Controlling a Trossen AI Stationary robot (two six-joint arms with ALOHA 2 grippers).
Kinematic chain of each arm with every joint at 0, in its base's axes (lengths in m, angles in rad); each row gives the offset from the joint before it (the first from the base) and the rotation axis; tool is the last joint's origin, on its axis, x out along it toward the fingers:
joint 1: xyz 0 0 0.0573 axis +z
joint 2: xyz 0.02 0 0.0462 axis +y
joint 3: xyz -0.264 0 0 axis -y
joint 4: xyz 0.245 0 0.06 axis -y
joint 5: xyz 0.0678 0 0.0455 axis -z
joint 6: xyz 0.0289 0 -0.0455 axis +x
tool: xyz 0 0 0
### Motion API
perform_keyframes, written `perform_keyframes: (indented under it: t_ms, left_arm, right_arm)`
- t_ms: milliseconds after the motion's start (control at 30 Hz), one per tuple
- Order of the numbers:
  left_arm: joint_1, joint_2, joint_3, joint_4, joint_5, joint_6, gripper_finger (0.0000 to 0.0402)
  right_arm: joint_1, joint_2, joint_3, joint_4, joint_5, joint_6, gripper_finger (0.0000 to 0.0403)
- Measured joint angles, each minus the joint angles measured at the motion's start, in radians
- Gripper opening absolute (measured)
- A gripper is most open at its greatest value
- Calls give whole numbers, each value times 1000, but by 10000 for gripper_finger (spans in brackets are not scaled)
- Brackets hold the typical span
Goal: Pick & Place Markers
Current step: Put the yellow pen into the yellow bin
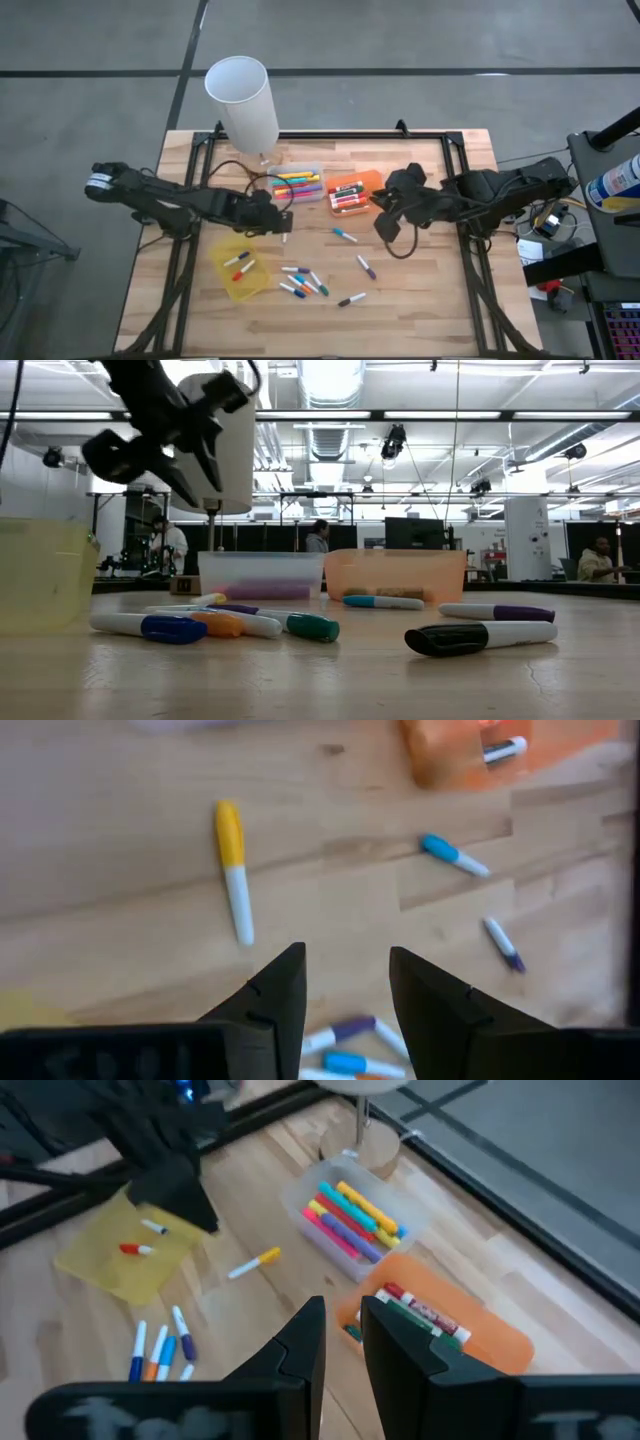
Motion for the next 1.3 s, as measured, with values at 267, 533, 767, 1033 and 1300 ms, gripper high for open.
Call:
perform_keyframes:
  t_ms: [267,533,767,1033,1300]
  left_arm:
    - [82,190,78,-2,0,126,137]
    - [145,319,93,-15,65,187,137]
    - [171,379,93,-24,93,249,137]
    - [176,444,100,-35,141,299,137]
    - [177,471,102,-47,164,349,101]
  right_arm:
    - [49,-71,-6,26,8,-109,61]
    - [107,-102,-11,25,22,-102,61]
    - [128,-101,-12,24,31,-101,61]
    - [128,-100,-14,22,32,-106,61]
    - [128,-100,-19,21,39,-113,61]
